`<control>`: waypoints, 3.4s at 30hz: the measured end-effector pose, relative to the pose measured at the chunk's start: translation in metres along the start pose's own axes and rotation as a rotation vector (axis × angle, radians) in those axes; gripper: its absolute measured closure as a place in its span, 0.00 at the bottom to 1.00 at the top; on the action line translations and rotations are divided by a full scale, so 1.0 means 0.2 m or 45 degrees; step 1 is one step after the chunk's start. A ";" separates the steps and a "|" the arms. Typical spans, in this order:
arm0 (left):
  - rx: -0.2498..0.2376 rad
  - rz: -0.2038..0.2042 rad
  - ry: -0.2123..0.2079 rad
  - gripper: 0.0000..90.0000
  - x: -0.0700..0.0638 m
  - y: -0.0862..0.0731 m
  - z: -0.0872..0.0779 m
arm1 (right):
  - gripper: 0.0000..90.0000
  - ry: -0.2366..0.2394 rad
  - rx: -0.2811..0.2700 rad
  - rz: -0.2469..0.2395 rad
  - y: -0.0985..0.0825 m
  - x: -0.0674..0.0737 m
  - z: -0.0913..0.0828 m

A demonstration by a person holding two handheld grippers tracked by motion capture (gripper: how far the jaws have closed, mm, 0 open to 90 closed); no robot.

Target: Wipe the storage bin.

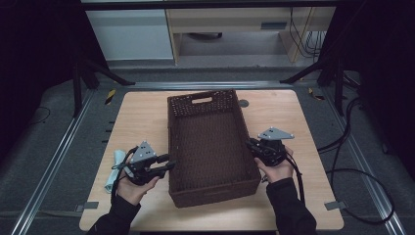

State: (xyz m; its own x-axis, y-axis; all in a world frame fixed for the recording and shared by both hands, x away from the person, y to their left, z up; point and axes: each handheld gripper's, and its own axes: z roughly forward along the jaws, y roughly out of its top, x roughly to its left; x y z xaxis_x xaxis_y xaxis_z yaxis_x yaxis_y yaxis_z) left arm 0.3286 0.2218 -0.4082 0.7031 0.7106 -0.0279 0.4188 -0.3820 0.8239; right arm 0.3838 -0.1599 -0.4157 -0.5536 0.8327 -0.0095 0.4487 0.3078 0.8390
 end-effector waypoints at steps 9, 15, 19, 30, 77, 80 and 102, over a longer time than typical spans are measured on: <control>-0.016 -0.016 -0.001 0.73 0.00 -0.01 0.01 | 0.79 0.015 -0.028 0.013 -0.03 -0.01 -0.08; -0.026 -0.013 0.006 0.73 0.01 0.00 0.03 | 0.89 -0.006 0.020 -0.004 -0.03 0.02 -0.08; -0.032 -0.026 0.003 0.73 0.02 0.01 0.05 | 0.87 -0.002 -0.004 0.019 -0.03 -0.02 -0.04; -0.033 -0.029 0.059 0.73 0.05 0.02 0.07 | 0.87 0.009 0.018 0.012 -0.04 0.02 -0.09; -0.060 -0.193 0.275 0.46 0.31 -0.07 -0.09 | 0.90 -0.151 0.014 0.071 -0.05 -0.14 -0.08; -0.054 -0.190 0.276 0.46 0.31 -0.08 -0.09 | 0.90 -0.167 0.014 0.072 -0.04 -0.16 -0.07; -0.053 -0.189 0.286 0.44 0.33 -0.09 -0.10 | 0.38 -0.165 -0.053 0.106 -0.10 -0.04 -0.23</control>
State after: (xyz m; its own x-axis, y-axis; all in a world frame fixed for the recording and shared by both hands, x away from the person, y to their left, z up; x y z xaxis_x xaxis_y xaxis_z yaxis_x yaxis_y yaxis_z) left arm 0.3555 0.2870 -0.4132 0.4887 0.8720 -0.0276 0.4803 -0.2424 0.8430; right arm 0.3464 -0.1936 -0.4070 -0.4193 0.9078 -0.0064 0.4582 0.2177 0.8618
